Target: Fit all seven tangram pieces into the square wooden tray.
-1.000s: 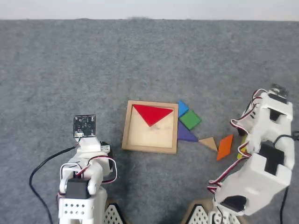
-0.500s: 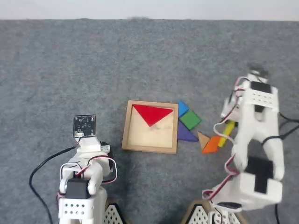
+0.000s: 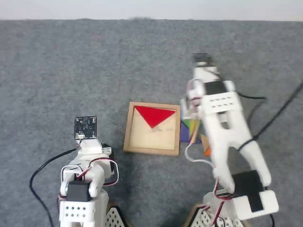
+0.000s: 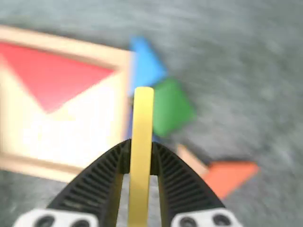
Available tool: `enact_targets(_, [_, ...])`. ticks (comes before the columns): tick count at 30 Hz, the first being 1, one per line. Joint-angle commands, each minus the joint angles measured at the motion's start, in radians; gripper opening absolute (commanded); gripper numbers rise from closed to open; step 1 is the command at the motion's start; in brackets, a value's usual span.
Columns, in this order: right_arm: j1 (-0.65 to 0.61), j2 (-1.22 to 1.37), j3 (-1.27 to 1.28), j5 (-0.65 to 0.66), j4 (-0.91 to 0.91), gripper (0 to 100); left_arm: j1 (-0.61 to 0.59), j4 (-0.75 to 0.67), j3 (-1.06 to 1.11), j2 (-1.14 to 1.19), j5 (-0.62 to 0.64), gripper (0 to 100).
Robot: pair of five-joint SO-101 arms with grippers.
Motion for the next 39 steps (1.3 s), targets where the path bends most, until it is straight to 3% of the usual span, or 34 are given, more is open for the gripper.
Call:
enact_targets(1, [-0.13, -0.064, -0.069, 0.011, -0.091, 0.7, -0.006, 0.002, -0.012, -0.02, -0.011, 1])
enact_targets(10, [-0.268, 0.044, -0.069, -0.098, -0.277, 0.7, -0.006, 0.002, -0.012, -0.02, -0.011, 1])
enact_targets(18, [-0.225, 0.124, -0.061, -0.201, -0.3, 0.7, -0.006, 0.002, -0.012, -0.02, -0.011, 1])
enact_targets(23, [-0.217, 0.137, -0.029, -0.203, -0.269, 2.2, -0.006, 0.002, -0.012, -0.02, -0.011, 1])
enact_targets(29, [-0.205, 0.231, -0.026, -0.203, -0.275, 18.8, -0.006, 0.002, -0.012, -0.02, -0.011, 1])
enact_targets(39, [-0.17, 0.179, -0.003, -0.115, -0.266, 19.5, -0.006, 0.002, -0.012, -0.02, -0.011, 1])
